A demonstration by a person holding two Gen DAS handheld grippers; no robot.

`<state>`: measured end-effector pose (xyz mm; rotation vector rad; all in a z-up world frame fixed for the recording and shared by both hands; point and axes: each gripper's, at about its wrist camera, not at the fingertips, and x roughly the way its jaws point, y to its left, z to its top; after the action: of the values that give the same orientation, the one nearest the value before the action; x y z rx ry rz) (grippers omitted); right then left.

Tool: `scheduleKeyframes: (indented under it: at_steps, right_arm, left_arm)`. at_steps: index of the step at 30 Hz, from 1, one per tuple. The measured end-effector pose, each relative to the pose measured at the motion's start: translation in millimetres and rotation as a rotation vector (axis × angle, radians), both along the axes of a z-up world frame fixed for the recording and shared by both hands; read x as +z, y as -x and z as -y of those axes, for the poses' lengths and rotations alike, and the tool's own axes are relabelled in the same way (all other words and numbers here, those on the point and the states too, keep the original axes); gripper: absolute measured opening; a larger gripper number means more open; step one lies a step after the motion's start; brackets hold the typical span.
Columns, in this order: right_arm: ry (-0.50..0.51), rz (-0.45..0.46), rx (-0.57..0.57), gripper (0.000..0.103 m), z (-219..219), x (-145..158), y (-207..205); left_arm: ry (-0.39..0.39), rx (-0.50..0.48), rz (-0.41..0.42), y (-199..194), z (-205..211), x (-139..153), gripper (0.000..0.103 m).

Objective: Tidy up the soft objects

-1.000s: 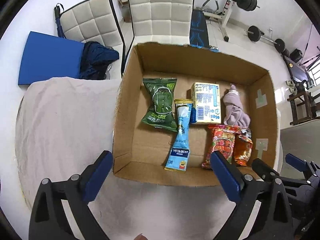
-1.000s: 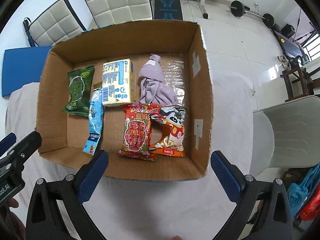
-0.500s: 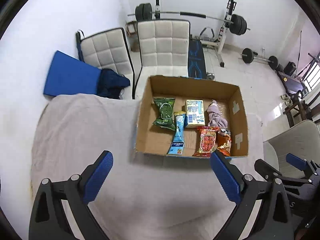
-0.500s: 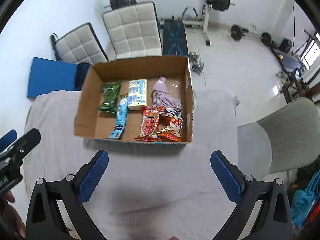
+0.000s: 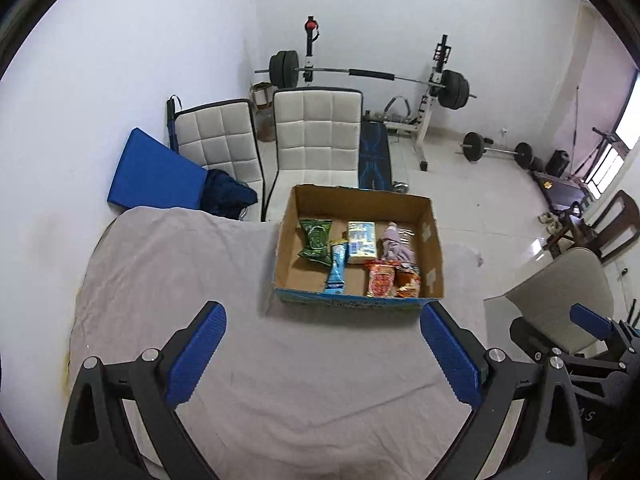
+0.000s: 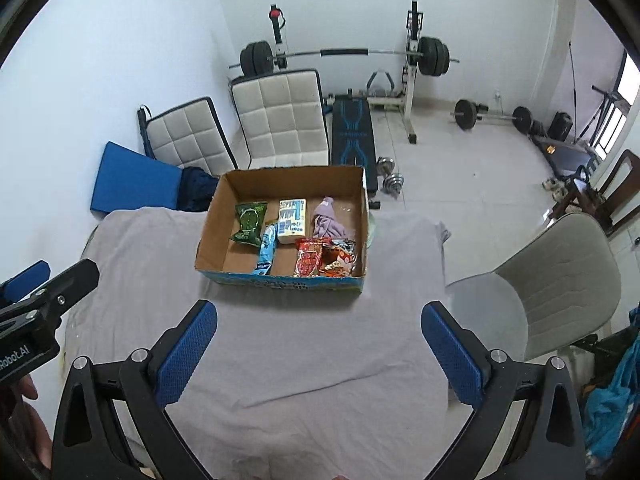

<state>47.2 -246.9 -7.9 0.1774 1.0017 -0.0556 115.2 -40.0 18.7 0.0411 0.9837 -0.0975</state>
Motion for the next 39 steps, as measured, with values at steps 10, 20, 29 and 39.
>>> scheduleKeyframes:
  at_steps: [10, 20, 29, 39]
  right_arm:
    - [0.017, 0.024, 0.034, 0.103, -8.2, 31.6, 52.1]
    - [0.038, 0.052, -0.002, 0.103, -0.1, 39.2, 45.2]
    - [0.06, 0.062, -0.022, 0.103, 5.0, 36.4, 24.3]
    - [0.069, 0.074, -0.022, 0.103, 4.4, 39.1, 14.1]
  left_arm:
    - [-0.009, 0.003, 0.024, 33.6, -0.1, 18.6, 0.1]
    - [-0.002, 0.051, 0.067, 37.4, -7.8, 19.4, 0.1]
    - [-0.025, 0.068, 0.09, 29.1, -8.9, 14.6, 0.103]
    - [-0.033, 0.066, 0.102, 29.9, -5.8, 19.1, 0.103]
